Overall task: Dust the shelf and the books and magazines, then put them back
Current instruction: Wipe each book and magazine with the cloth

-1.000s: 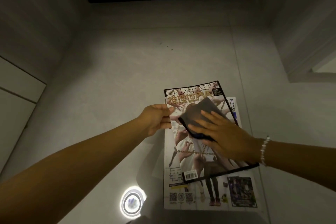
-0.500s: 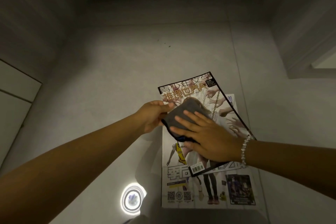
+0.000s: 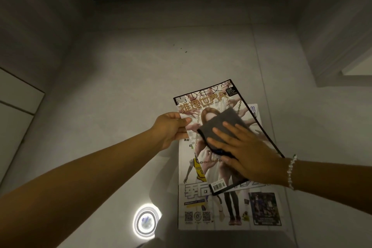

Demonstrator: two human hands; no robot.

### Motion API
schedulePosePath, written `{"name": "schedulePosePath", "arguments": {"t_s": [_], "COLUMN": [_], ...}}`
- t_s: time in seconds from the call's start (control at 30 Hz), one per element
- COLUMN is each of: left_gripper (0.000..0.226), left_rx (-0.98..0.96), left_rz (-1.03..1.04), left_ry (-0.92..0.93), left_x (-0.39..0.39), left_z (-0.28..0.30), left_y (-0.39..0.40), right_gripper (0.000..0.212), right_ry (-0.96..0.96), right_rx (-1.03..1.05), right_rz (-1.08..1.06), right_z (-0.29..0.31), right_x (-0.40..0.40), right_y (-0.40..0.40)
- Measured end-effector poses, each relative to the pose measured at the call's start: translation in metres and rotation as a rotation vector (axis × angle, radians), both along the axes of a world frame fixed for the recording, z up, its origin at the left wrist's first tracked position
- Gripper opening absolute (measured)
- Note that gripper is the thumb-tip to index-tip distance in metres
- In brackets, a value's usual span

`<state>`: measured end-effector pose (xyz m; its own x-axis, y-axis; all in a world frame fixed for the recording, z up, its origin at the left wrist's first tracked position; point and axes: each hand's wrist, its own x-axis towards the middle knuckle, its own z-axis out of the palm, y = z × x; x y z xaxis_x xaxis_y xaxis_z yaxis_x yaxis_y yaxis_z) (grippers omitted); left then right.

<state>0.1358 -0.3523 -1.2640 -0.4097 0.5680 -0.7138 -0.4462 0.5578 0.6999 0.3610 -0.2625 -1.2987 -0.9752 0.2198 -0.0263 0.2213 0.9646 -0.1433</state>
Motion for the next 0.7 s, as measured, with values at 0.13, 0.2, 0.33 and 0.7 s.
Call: {"name": "schedulePosePath", "arguments": {"t_s": [0.13, 0.2, 0.33, 0.7], "left_gripper": [0.007, 0.009, 0.010, 0.007], "left_rx": [-0.005, 0.002, 0.004, -0.027], "left_rz": [-0.032, -0.048, -0.055, -0.041], "left_ry": [-0.018, -0.035, -0.026, 0.114], "left_x": [-0.002, -0.003, -0.002, 0.000], "left_z": [0.002, 0.003, 0.003, 0.004], "left_y": [0.000, 0.001, 0.002, 0.002], "right_gripper": [0.052, 0.054, 0.062, 0.053], "right_ry": [-0.014, -0.016, -0.032, -0.056], "right_rx": [-0.008, -0.038, -0.039, -0.045], "right_rz": [0.070, 0.101, 0.037, 0.104], "right_z": [0.003, 0.004, 0.003, 0.001], "right_x": [-0.005, -0.015, -0.025, 0.018], "right_y": [-0.011, -0.005, -0.008, 0.014]}}
